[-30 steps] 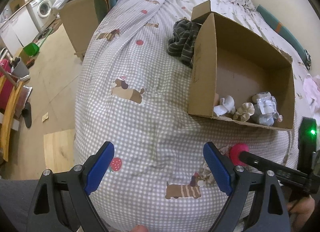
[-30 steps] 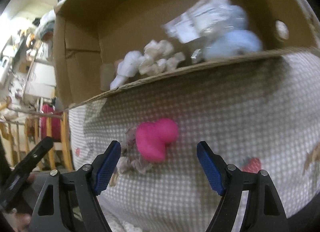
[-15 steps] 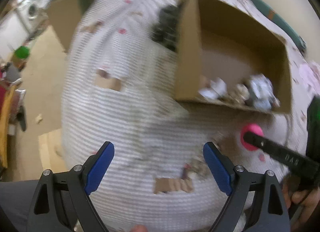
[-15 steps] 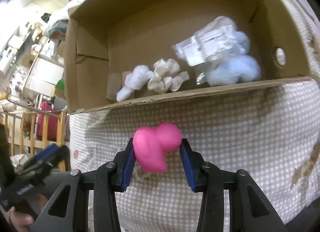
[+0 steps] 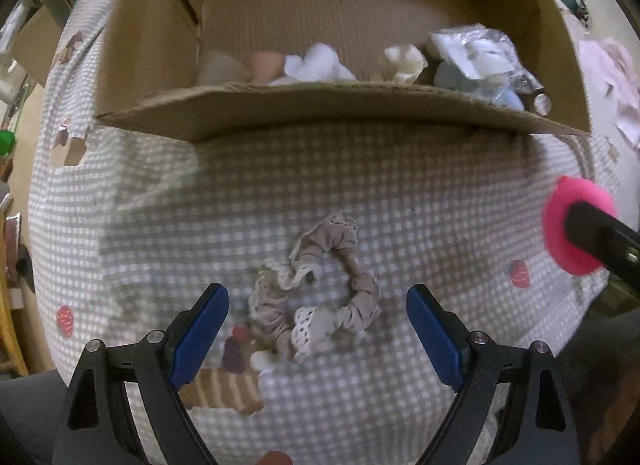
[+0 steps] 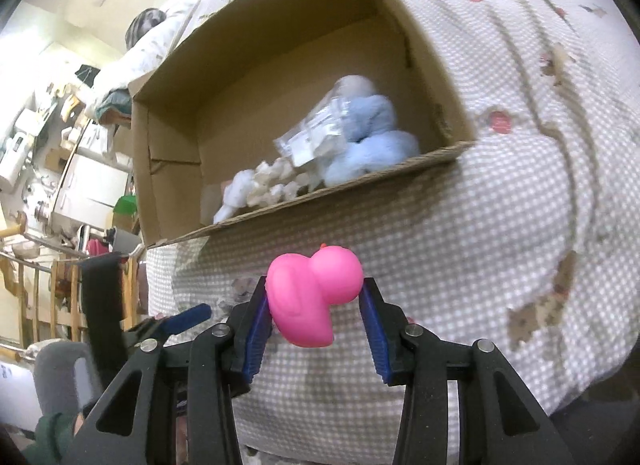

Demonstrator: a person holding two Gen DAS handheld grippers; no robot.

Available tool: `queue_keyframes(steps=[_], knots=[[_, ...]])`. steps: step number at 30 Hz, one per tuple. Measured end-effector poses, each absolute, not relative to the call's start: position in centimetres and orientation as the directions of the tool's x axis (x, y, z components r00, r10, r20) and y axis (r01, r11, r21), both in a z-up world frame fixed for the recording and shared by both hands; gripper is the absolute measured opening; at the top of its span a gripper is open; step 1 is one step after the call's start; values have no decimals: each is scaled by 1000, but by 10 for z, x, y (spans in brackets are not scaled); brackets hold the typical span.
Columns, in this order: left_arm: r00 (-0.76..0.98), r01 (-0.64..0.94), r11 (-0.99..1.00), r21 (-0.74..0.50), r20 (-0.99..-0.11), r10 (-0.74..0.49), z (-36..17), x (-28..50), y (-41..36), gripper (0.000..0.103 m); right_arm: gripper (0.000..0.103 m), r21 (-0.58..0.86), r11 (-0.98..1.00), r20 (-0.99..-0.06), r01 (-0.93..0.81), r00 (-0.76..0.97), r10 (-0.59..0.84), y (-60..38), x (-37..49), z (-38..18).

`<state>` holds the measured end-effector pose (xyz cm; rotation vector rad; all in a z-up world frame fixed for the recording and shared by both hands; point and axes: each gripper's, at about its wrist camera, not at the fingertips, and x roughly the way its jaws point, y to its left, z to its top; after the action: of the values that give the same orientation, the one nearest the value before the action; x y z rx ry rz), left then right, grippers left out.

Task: Organize soft objects
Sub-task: 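Grasp the pink rubber duck with the right tool while the left tool grasps the lace scrunchie, then carry the duck and scrunchie over the box with both tools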

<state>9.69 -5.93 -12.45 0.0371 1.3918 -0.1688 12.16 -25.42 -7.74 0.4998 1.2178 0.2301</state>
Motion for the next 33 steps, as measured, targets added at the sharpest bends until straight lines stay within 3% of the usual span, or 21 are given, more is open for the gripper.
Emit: queue_keyframes(steps=[2,3,4,9,33], knots=[[182,128,989,-77,-978,-99,-125,98,-60,88,45,491,864,-835,112,343,430,-266,116,-77],[190,125,989,-78,-977,-101,-125,98,-60,78,45,495,861,-833,117,345,432,-269,114,-76],[197,126,989,-75,-975,-99,-125,97,-60,56,45,499,858,-831,121,348,434,-271,113,-76],[187,131,988,-87,-976,-111,-126,98,-56,14,45,516,851,-815,101,363,451,-275,108,-67],[388,48,998,-37,-920,-53,-43,60,8,11,45,469,883,-824,13,364,433,-249,108,-55]])
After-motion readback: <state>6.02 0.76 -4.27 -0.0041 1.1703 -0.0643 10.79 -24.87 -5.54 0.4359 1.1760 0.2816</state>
